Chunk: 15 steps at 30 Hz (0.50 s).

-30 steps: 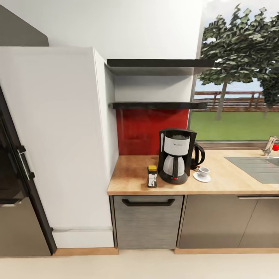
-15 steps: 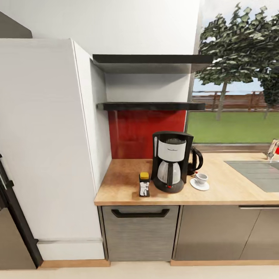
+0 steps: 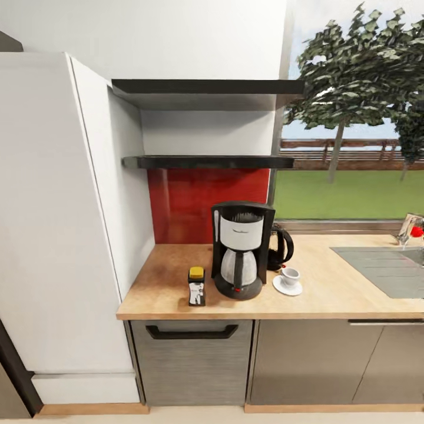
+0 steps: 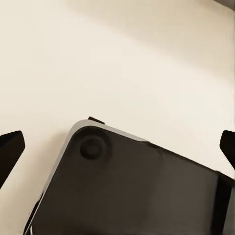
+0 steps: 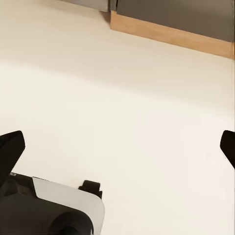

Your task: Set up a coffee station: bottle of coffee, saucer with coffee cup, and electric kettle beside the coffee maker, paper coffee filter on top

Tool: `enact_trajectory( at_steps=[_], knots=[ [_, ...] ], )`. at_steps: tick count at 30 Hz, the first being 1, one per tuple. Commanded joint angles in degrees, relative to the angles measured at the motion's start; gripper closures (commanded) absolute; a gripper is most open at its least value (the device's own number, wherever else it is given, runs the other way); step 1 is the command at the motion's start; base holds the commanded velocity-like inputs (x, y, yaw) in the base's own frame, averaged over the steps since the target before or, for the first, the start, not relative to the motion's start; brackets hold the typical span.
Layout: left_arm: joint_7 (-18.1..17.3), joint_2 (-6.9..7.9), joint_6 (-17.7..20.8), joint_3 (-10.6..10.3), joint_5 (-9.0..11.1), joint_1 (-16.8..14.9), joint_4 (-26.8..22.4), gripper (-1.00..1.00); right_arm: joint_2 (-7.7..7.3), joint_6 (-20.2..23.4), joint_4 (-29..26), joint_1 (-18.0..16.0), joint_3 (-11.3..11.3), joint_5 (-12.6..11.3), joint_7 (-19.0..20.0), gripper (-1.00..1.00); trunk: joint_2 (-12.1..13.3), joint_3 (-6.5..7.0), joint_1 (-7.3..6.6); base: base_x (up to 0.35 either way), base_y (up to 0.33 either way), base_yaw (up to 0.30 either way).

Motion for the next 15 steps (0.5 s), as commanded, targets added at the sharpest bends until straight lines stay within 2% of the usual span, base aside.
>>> enact_trajectory(
  at_steps=[1, 15],
  knots=[
    [-0.2, 0.01, -0.1, -0.3, 0.6, 0.0, 0.0, -1.0, -0.02, -0.3, 0.2, -0.1, 0.3, 0.1, -0.1, -1.0, -0.1, -0.07, 0.02, 0.008, -0.315, 0.0],
    [-0.2, 0.01, -0.1, -0.3, 0.5, 0.0, 0.4, -1.0, -0.02, -0.3, 0.2, -0.1, 0.3, 0.1, 0.0, -1.0, -0.1, -0.07, 0.02, 0.0, -0.318, 0.0]
  ],
)
